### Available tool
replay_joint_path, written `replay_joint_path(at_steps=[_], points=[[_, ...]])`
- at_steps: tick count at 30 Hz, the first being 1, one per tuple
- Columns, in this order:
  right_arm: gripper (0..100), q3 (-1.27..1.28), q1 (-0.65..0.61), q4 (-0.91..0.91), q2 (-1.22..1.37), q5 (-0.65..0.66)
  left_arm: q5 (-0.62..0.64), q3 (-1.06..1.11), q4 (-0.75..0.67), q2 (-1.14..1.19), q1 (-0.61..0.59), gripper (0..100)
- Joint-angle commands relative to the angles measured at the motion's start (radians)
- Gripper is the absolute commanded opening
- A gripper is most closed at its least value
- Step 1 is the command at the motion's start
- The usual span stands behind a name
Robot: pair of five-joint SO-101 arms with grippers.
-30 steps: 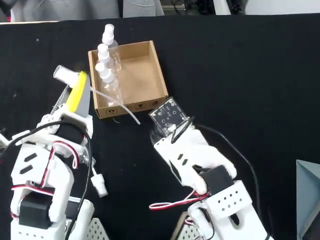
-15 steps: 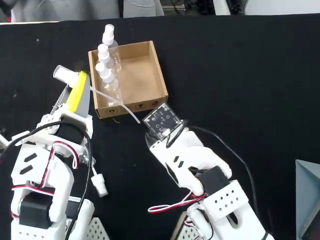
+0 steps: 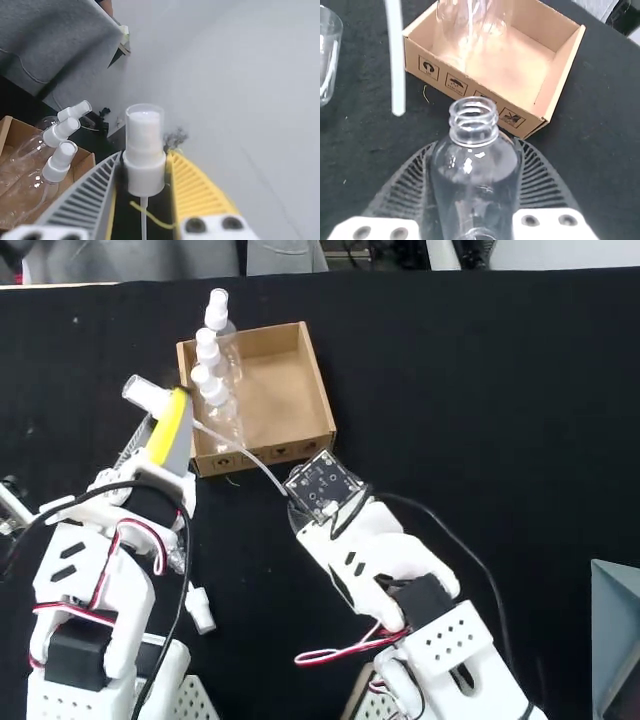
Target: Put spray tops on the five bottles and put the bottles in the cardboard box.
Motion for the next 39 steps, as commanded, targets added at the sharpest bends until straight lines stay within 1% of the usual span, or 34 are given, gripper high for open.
replay_joint_path(at_steps=[1, 4, 6, 9, 11, 15, 17, 21, 23, 34, 39], points=[[9.9, -0.01, -0.023, -0.029, -0.036, 0.012, 0.006, -0.01, -0.026, -0.011, 0.021, 3], [9.9, -0.01, -0.023, -0.029, -0.036, 0.014, 0.006, -0.01, -0.026, -0.011, 0.021, 3], [9.9, -0.01, -0.025, -0.028, -0.036, 0.041, 0.006, -0.01, -0.028, -0.011, 0.021, 3], [9.9, -0.01, -0.058, -0.028, -0.036, 0.061, 0.006, -0.01, -0.028, -0.011, 0.021, 3], [9.9, -0.008, -0.08, -0.026, -0.036, 0.06, 0.006, -0.01, -0.028, -0.011, 0.021, 3], [9.9, -0.01, -0.083, -0.026, -0.036, 0.06, 0.006, 0.005, -0.034, -0.009, 0.021, 3], [9.9, -0.01, -0.083, -0.028, -0.036, 0.06, 0.006, 0.035, -0.068, -0.009, 0.019, 3], [9.9, -0.01, -0.083, -0.028, -0.036, 0.06, 0.005, 0.114, -0.184, -0.011, 0.01, 3], [9.9, -0.01, -0.081, -0.028, -0.036, 0.06, 0.003, 0.137, -0.209, -0.011, 0.01, 3], [9.9, -0.008, -0.078, -0.028, -0.036, 0.057, 0.0, 0.137, -0.207, -0.011, 0.01, 3], [9.9, -0.008, -0.077, -0.028, -0.036, 0.057, 0.006, 0.119, -0.209, -0.011, -0.036, 3]])
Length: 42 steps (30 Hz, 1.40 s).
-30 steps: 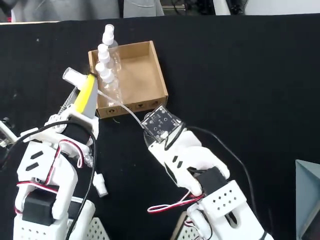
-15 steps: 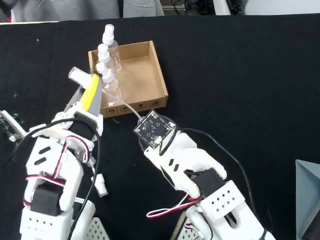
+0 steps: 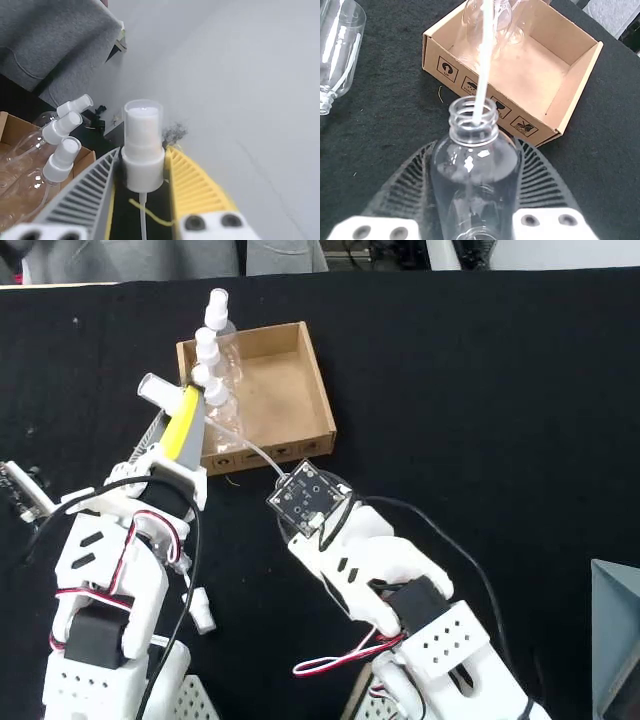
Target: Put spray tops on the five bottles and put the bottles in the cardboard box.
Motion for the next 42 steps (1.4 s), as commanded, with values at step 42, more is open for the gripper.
replay_joint_path(at_steps=[42], points=[[9.9, 0.15, -0.014, -0.025, -0.351, 0.002, 0.0, 0.019, 0.023, -0.014, 0.059, 3]])
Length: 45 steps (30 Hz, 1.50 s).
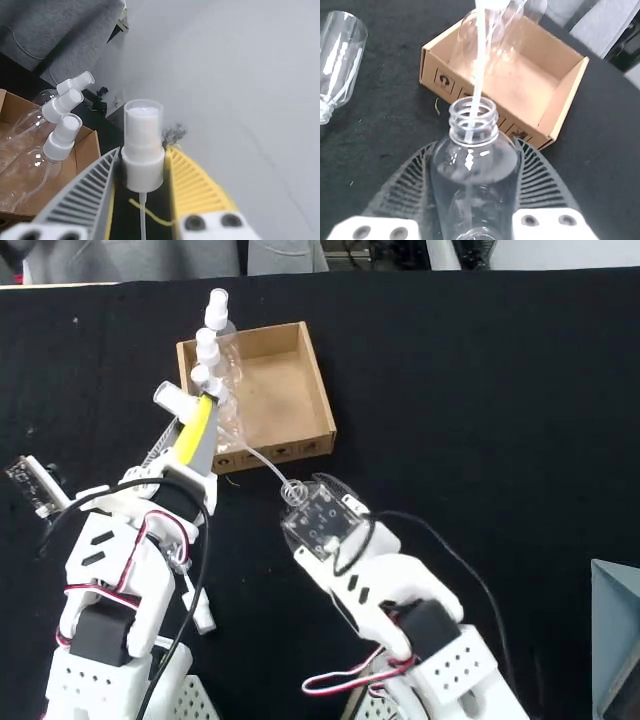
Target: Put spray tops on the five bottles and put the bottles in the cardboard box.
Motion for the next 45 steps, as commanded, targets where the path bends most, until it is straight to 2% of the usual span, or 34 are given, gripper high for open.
replay_joint_path(at_steps=[1, 12, 21, 30, 34, 39, 45], points=[[9.9, 0.008, -0.012, -0.023, -0.09, 0.002, 0.0, -0.015, 0.003, -0.014, 0.013, 3], [9.9, 0.022, -0.012, -0.012, -0.111, 0.002, 0.0, -0.015, 0.003, -0.014, 0.016, 3], [9.9, 0.021, -0.012, -0.002, -0.119, 0.002, -0.002, -0.002, 0.044, -0.014, 0.143, 3], [9.9, 0.022, -0.011, -0.002, -0.12, 0.002, -0.002, 0.007, 0.044, -0.014, 0.173, 3], [9.9, 0.022, 0.005, 0.003, -0.12, 0.0, -0.064, 0.01, 0.048, -0.014, 0.214, 3], [9.9, 0.015, 0.058, -0.003, -0.12, -0.069, -0.072, 0.028, 0.046, -0.014, 0.225, 3], [9.9, 0.015, 0.061, -0.003, -0.12, -0.074, -0.08, 0.031, 0.049, -0.014, 0.243, 3]])
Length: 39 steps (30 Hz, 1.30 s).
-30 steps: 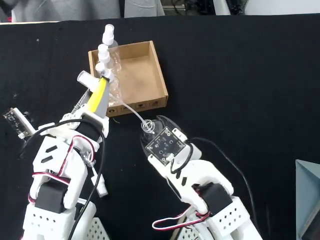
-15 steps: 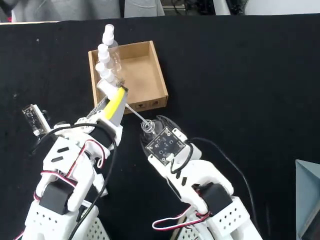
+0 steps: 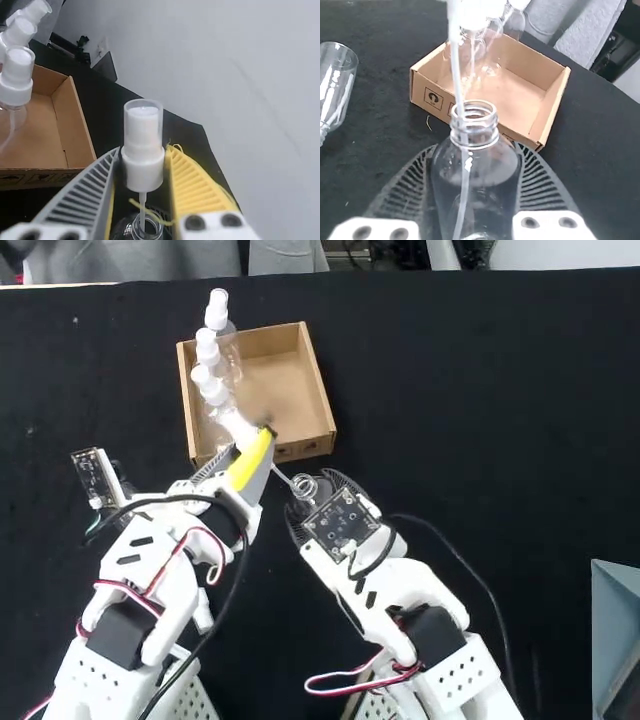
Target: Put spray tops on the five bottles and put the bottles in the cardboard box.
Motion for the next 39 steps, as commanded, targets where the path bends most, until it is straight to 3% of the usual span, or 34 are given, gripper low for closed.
replay_joint_path(at_steps=[1, 6, 19, 35, 39], points=[[9.9, -0.016, 0.031, -0.003, -0.033, -0.012, -0.035, -0.019, 0.017, -0.014, 0.035, 3], [9.9, -0.016, 0.031, 0.0, -0.033, -0.012, -0.092, -0.024, 0.066, -0.014, 0.107, 3], [9.9, -0.015, 0.032, 0.003, -0.033, -0.012, -0.196, -0.024, 0.117, -0.014, 0.151, 3], [9.9, -0.016, 0.032, 0.003, -0.033, -0.012, -0.198, -0.019, 0.115, -0.014, 0.154, 3], [9.9, -0.015, 0.032, 0.003, -0.033, -0.011, -0.193, -0.015, 0.118, -0.014, 0.154, 15]])
